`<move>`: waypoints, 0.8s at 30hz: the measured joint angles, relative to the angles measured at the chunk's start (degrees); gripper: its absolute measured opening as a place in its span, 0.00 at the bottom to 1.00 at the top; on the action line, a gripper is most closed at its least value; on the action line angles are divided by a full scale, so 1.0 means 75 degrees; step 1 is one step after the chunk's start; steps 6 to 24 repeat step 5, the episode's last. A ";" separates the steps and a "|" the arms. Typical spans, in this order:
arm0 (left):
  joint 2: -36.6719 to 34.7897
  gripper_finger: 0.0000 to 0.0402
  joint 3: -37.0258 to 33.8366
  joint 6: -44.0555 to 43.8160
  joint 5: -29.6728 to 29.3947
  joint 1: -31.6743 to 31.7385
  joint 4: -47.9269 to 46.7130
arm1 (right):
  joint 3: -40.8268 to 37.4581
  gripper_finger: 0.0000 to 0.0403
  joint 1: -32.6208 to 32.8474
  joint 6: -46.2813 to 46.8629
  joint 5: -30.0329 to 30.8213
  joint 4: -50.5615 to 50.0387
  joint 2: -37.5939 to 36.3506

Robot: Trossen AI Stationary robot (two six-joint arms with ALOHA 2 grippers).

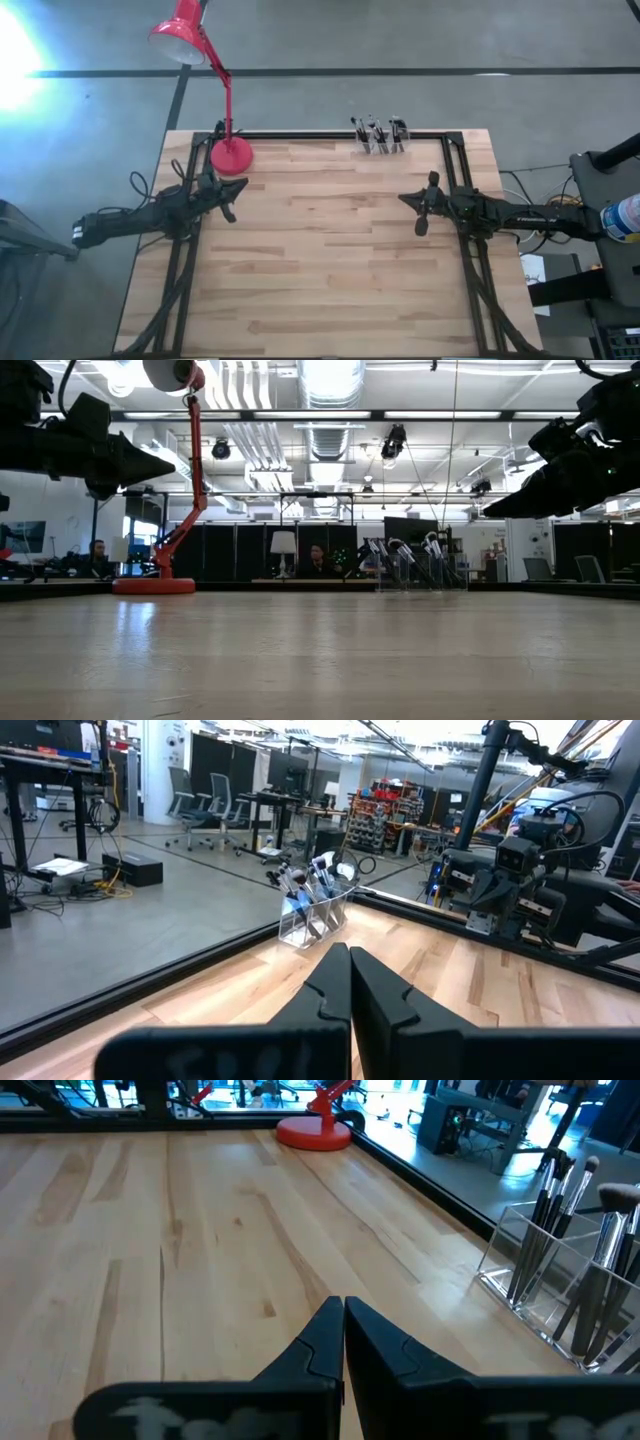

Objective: Put items in baskets/containers
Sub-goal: Return to Home Position

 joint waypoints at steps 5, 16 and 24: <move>0.0000 0.00 0.0000 0.0001 0.0000 0.0000 -0.0008 | 0.0000 0.02 0.0002 0.0000 0.0000 -0.0001 -0.0003; 0.0000 0.00 0.0000 0.0001 0.0000 0.0000 -0.0008 | 0.0000 0.02 0.0002 0.0000 0.0000 -0.0001 -0.0003; 0.0000 0.00 0.0000 0.0001 0.0000 0.0000 -0.0008 | 0.0000 0.02 0.0002 0.0000 0.0000 -0.0001 -0.0003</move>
